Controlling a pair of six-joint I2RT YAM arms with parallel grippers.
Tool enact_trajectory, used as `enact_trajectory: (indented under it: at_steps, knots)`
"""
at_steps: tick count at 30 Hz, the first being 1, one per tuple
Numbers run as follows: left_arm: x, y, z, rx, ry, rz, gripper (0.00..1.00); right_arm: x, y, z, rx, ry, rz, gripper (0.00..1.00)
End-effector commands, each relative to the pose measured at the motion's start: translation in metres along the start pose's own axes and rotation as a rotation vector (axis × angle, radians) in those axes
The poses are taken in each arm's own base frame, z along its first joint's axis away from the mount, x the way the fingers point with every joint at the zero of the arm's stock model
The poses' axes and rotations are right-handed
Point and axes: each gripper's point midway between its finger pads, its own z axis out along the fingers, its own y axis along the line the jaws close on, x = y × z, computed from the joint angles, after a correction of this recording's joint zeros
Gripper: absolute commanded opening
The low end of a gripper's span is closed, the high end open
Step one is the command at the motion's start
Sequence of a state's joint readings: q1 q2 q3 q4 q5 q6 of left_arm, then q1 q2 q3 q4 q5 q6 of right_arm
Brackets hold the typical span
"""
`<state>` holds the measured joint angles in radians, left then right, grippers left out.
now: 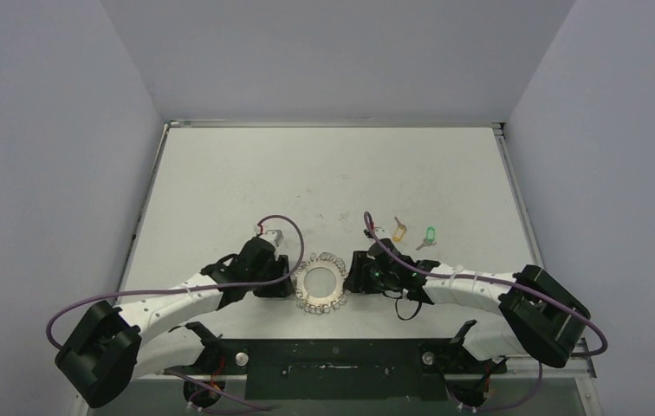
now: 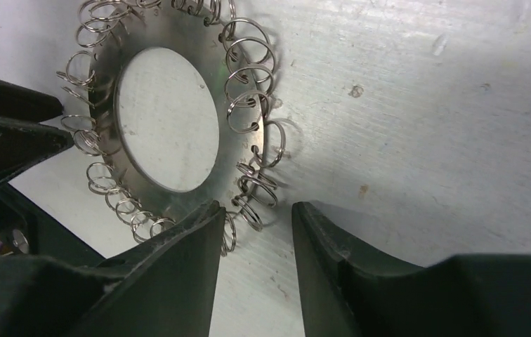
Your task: Put the keys on the keyring
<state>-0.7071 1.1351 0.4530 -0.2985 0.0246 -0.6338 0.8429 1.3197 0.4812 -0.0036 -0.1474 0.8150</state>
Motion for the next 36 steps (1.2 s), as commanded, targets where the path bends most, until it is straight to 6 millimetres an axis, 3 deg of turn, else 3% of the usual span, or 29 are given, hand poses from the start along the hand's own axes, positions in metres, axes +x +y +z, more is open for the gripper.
enact_trajectory:
  at_steps: [1, 7, 16, 18, 25, 30, 36]
  knots:
    - [0.007, -0.012, 0.003, 0.095, -0.020, -0.117, 0.42, -0.010, 0.024, 0.007, -0.105, -0.024, -0.002, 0.36]
    - [-0.007, -0.018, 0.013, 0.103, -0.022, -0.112, 0.31, 0.008, 0.026, 0.004, -0.124, -0.004, 0.023, 0.22]
    - [-0.048, -0.016, 0.027, 0.074, -0.042, -0.037, 0.25, 0.039, 0.043, -0.001, -0.161, 0.018, 0.043, 0.20]
    - [-0.054, -0.013, 0.028, 0.054, -0.046, -0.016, 0.27, 0.039, 0.044, -0.004, -0.169, 0.012, 0.047, 0.25]
    - [-0.053, -0.008, 0.013, 0.025, -0.039, 0.023, 0.49, 0.014, 0.042, -0.024, -0.111, -0.073, 0.001, 0.62]
    - [-0.039, -0.015, -0.001, 0.085, -0.046, -0.019, 0.50, 0.006, 0.030, -0.032, -0.049, -0.088, -0.032, 0.65]
    - [-0.027, -0.043, -0.016, 0.179, -0.058, -0.037, 0.46, 0.001, 0.027, -0.025, -0.044, -0.080, -0.033, 0.61]
